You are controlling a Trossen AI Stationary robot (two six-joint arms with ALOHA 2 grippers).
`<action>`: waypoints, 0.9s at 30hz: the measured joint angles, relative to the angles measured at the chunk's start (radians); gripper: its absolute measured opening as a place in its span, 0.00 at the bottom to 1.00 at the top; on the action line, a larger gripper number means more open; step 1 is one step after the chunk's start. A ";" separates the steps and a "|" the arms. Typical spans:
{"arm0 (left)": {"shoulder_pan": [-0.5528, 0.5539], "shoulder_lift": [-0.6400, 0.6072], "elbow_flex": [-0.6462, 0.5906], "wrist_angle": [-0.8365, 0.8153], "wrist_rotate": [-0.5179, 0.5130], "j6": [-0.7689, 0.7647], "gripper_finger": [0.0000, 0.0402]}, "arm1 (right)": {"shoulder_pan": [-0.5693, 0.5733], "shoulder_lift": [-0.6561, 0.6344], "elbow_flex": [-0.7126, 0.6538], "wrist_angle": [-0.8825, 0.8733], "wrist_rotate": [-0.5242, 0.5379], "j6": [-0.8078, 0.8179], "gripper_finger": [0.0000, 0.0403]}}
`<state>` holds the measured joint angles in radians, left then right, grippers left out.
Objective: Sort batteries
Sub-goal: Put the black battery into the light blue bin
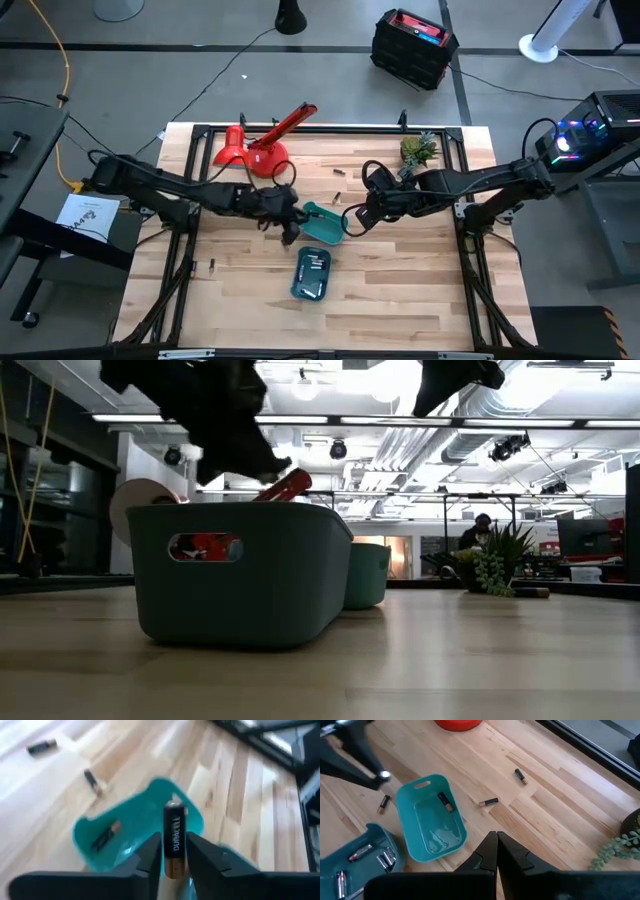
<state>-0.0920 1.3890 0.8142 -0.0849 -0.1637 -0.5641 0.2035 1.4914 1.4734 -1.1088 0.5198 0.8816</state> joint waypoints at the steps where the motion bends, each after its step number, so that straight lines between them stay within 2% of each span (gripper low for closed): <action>1: 0.010 0.014 0.001 0.026 -0.001 0.003 0.23 | 0.000 0.000 0.000 0.001 0.000 0.000 0.00; 6: 0.047 0.041 0.000 0.054 0.054 0.018 0.39 | 0.000 0.000 0.000 0.008 0.000 0.000 0.00; 10: 0.048 0.022 0.000 -0.025 0.248 -0.028 0.47 | 0.000 0.000 0.000 0.007 0.000 0.000 0.00; 12: 0.015 0.013 0.002 -0.090 0.305 0.010 0.47 | 0.000 0.000 0.000 0.007 0.000 0.000 0.00; 15: -0.055 0.019 0.001 -0.242 0.267 0.158 0.46 | -0.001 0.000 0.000 0.007 0.001 -0.013 0.00; 18: -0.092 0.044 0.000 -0.326 0.196 0.279 0.44 | -0.007 0.000 0.000 0.007 0.001 -0.017 0.00; 22: -0.084 0.093 0.000 -0.290 0.154 0.399 0.42 | -0.007 0.000 0.000 0.011 0.001 -0.018 0.00; 27: -0.071 0.195 0.001 -0.301 0.185 0.658 0.41 | -0.007 0.000 0.000 0.014 -0.010 -0.018 0.00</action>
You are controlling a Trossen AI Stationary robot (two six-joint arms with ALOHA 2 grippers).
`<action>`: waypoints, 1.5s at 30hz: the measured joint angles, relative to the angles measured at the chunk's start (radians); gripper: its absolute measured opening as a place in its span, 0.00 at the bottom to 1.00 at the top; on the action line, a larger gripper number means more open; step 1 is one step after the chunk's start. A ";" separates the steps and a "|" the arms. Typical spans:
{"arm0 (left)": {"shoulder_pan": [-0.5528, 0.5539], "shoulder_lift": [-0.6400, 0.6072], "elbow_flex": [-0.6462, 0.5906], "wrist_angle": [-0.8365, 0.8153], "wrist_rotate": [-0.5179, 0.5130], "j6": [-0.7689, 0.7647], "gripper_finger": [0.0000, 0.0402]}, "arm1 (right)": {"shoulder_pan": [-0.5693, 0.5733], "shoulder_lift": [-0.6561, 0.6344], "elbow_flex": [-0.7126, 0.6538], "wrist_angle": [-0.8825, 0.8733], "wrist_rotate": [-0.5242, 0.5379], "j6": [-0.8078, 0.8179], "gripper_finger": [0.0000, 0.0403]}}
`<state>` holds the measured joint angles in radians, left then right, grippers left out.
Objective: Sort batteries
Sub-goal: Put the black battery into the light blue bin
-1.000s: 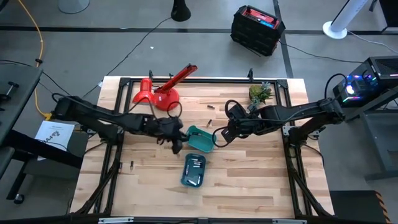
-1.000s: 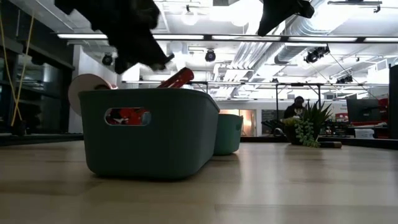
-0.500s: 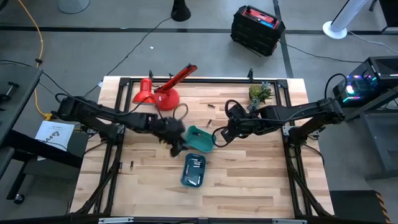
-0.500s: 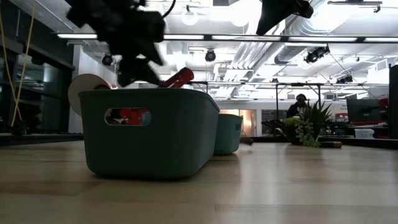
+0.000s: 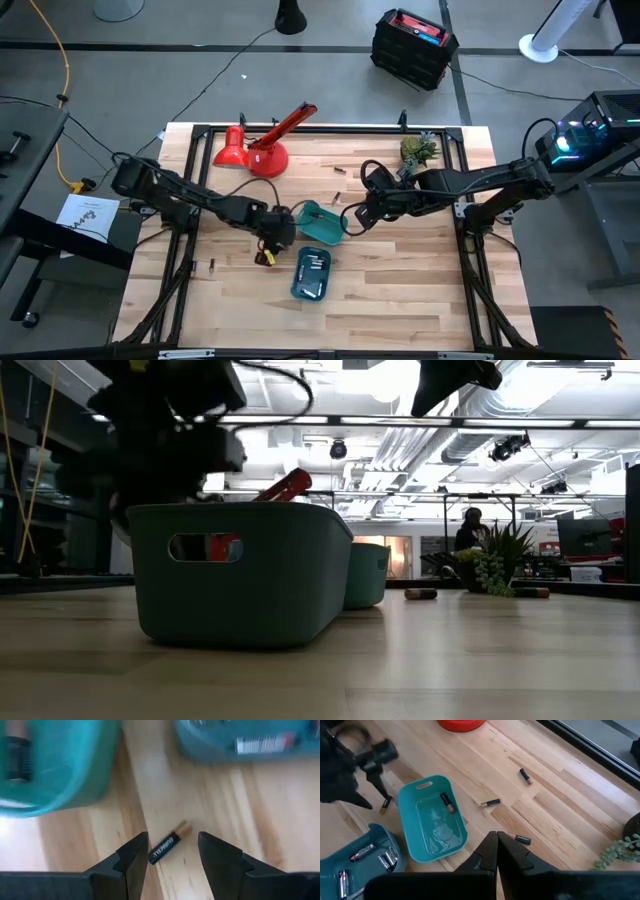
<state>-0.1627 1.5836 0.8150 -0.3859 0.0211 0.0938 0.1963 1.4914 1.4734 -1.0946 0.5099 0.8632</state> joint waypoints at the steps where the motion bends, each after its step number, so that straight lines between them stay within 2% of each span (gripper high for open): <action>1: 0.000 0.020 0.000 -0.002 0.000 0.039 0.41 | 0.000 0.000 0.000 0.000 -0.004 0.000 0.00; 7: 0.000 0.114 0.006 0.002 0.013 0.135 0.37 | 0.000 0.000 0.000 0.001 -0.006 0.000 0.00; 9: 0.001 0.131 0.006 -0.010 0.046 0.105 0.30 | 0.000 0.000 0.000 0.001 -0.005 0.000 0.00; 11: 0.002 0.129 0.006 -0.007 0.074 0.028 0.17 | 0.000 0.000 0.000 0.001 -0.005 0.000 0.00; 13: 0.003 0.106 0.004 -0.003 0.097 -0.055 0.06 | 0.000 0.000 0.000 0.000 -0.006 0.000 0.00; 18: -0.005 -0.051 -0.003 -0.009 0.137 -0.164 0.04 | 0.000 0.000 0.000 0.000 -0.005 0.000 0.00; 22: 0.000 -0.172 -0.001 0.100 0.018 -0.156 0.02 | 0.000 0.000 0.000 -0.001 -0.005 0.000 0.00; 25: 0.023 -0.175 0.000 0.214 -0.049 -0.114 0.03 | 0.000 0.000 0.000 -0.002 0.008 -0.001 0.00; 29: 0.082 -0.073 -0.002 0.299 -0.081 -0.112 0.06 | 0.000 0.000 0.000 -0.003 0.009 -0.008 0.00; 33: 0.126 0.022 0.035 0.354 -0.123 -0.160 0.15 | -0.002 0.000 0.000 -0.004 0.013 0.015 0.00; 38: 0.144 0.059 0.147 0.264 -0.109 -0.197 0.30 | -0.043 0.000 0.000 -0.024 -0.043 -0.028 0.04; 42: 0.143 0.025 0.239 0.131 -0.099 -0.214 0.39 | -0.130 0.009 0.001 -0.049 -0.120 -0.199 0.18; 45: 0.144 -0.035 0.289 0.022 -0.048 -0.224 0.42 | -0.225 0.047 0.001 -0.052 -0.203 -0.393 0.30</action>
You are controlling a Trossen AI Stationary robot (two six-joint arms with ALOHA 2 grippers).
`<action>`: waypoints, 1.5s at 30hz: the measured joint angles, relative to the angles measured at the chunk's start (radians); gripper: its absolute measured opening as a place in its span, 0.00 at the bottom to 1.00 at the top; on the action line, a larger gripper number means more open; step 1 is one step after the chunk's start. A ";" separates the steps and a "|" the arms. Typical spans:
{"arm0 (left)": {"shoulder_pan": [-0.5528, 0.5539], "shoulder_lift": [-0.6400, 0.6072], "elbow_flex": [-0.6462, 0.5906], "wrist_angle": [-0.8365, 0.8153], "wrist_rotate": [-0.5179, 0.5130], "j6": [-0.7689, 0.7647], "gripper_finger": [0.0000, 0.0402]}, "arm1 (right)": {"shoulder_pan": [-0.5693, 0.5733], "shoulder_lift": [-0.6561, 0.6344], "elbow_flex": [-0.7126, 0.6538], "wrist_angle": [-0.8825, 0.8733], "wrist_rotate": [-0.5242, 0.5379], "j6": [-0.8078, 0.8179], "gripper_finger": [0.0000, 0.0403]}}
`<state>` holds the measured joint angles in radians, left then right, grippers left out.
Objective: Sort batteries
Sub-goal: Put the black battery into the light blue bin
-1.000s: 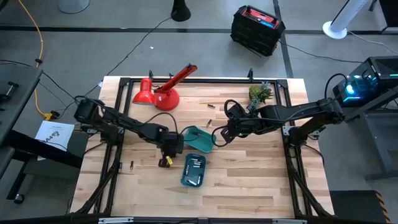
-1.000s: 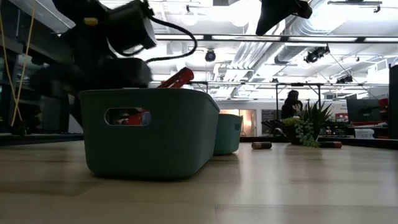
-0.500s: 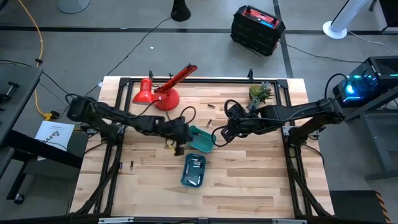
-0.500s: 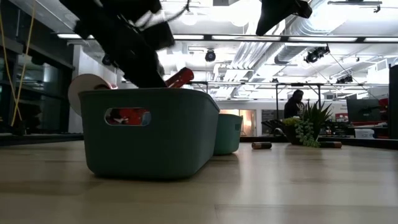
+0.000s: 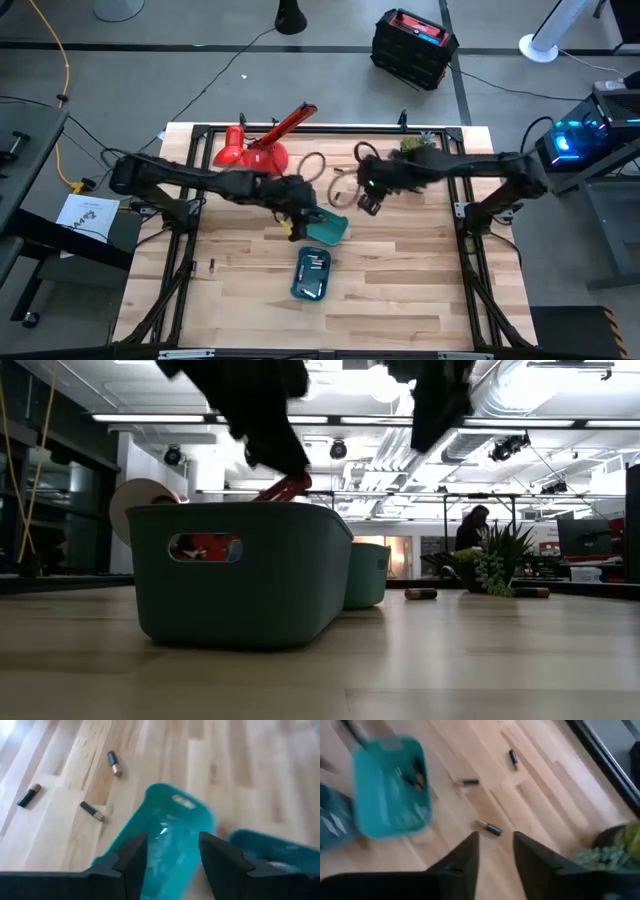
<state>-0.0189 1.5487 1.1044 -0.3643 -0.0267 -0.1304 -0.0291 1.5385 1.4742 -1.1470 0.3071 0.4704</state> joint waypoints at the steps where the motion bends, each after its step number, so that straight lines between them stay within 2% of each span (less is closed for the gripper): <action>1: -0.001 -0.032 0.001 -0.019 0.016 -0.018 0.43 | -0.030 0.023 0.000 -0.001 -0.019 -0.071 0.34; 4: -0.014 -0.135 -0.026 -0.041 0.048 -0.086 0.43 | -0.111 0.115 -0.001 0.001 -0.074 -0.305 0.42; 8: -0.046 -0.303 -0.098 -0.035 0.026 -0.217 0.43 | -0.189 0.240 -0.074 0.035 -0.144 -0.525 0.45; 12: -0.122 -0.453 -0.181 0.017 -0.089 -0.363 0.43 | -0.227 0.299 -0.203 0.150 -0.209 -0.610 0.46; 16: -0.209 -0.541 -0.245 0.089 -0.249 -0.450 0.43 | -0.224 0.300 -0.300 0.326 -0.222 -0.662 0.46; 19: -0.261 -0.558 -0.274 0.105 -0.344 -0.514 0.43 | -0.212 0.300 -0.331 0.393 -0.222 -0.710 0.46; 23: -0.314 -0.540 -0.275 0.096 -0.409 -0.565 0.43 | -0.201 0.300 -0.376 0.436 -0.222 -0.757 0.46; 26: -0.349 -0.522 -0.276 0.114 -0.452 -0.579 0.43 | -0.199 0.295 -0.409 0.484 -0.233 -0.747 0.44; 28: -0.374 -0.518 -0.276 0.169 -0.488 -0.558 0.43 | -0.199 0.297 -0.431 0.509 -0.242 -0.700 0.38; 33: -0.424 -0.536 -0.275 0.362 -0.562 -0.414 0.43 | -0.190 0.278 -0.432 0.491 -0.294 -0.552 0.07; 36: -0.428 -0.567 -0.275 0.429 -0.573 -0.349 0.43 | -0.156 0.231 -0.421 0.470 -0.295 -0.494 0.09; 40: -0.428 -0.630 -0.275 0.432 -0.574 -0.304 0.43 | -0.090 0.125 -0.362 0.516 -0.328 -0.419 0.11; 45: -0.428 -0.710 -0.275 0.285 -0.573 -0.335 0.43 | 0.020 0.100 -0.338 0.674 -0.424 -0.276 0.06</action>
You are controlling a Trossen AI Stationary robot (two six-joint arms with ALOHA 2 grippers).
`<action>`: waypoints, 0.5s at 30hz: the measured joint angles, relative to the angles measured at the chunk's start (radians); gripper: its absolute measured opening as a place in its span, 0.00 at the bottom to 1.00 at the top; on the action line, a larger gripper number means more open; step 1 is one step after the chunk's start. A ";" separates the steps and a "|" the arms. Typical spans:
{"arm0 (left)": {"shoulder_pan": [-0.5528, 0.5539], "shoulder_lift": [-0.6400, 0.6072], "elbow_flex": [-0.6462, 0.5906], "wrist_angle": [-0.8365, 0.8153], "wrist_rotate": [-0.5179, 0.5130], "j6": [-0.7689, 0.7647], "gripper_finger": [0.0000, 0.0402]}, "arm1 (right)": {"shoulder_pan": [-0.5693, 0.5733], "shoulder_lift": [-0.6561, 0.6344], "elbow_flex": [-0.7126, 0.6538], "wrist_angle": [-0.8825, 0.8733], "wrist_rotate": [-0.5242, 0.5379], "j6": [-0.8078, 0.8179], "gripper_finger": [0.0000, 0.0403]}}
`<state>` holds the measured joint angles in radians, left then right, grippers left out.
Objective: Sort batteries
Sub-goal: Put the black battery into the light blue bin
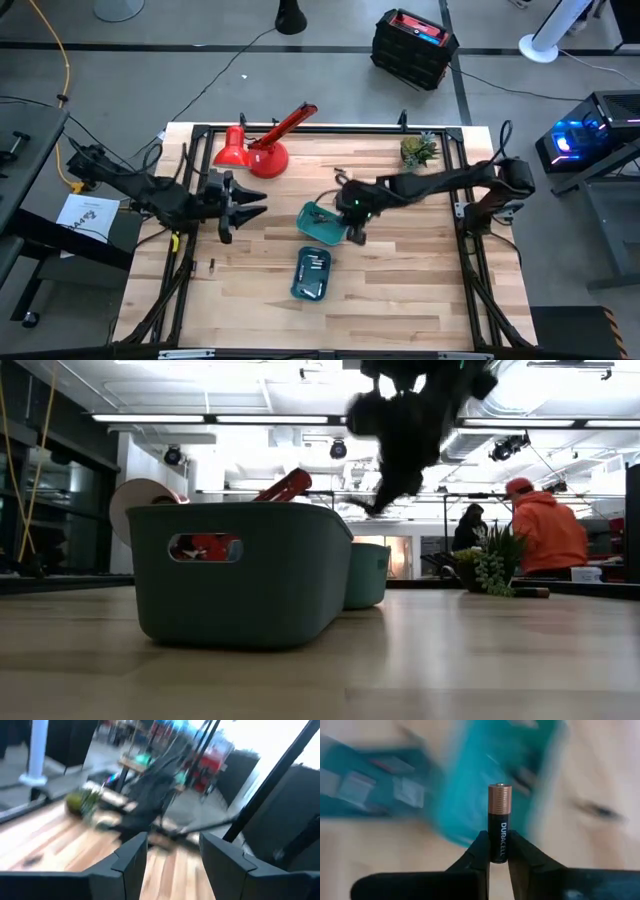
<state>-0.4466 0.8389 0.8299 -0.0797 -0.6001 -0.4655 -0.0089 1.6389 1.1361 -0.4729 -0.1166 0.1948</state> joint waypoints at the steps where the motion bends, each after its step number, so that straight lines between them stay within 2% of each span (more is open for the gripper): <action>1: -0.001 -0.010 0.000 -0.060 0.002 -0.030 0.43 | 0.021 0.001 0.000 0.051 -0.017 0.035 0.06; 4: -0.013 -0.027 0.000 -0.255 0.072 -0.166 0.43 | 0.079 0.035 0.000 0.188 0.002 0.096 0.12; 7: -0.034 -0.025 0.000 -0.453 0.151 -0.310 0.43 | 0.114 0.069 -0.002 0.250 0.112 0.155 0.22; 12: -0.074 0.007 0.000 -0.782 0.175 -0.571 0.43 | 0.118 0.097 -0.002 0.216 0.275 0.223 0.39; 15: -0.091 0.038 0.000 -0.921 0.192 -0.727 0.43 | 0.100 0.095 -0.002 0.221 0.300 0.223 0.45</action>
<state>-0.5380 0.8768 0.8295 -1.0006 -0.4084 -1.1929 0.0911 1.7336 1.1339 -0.2516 0.1837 0.4179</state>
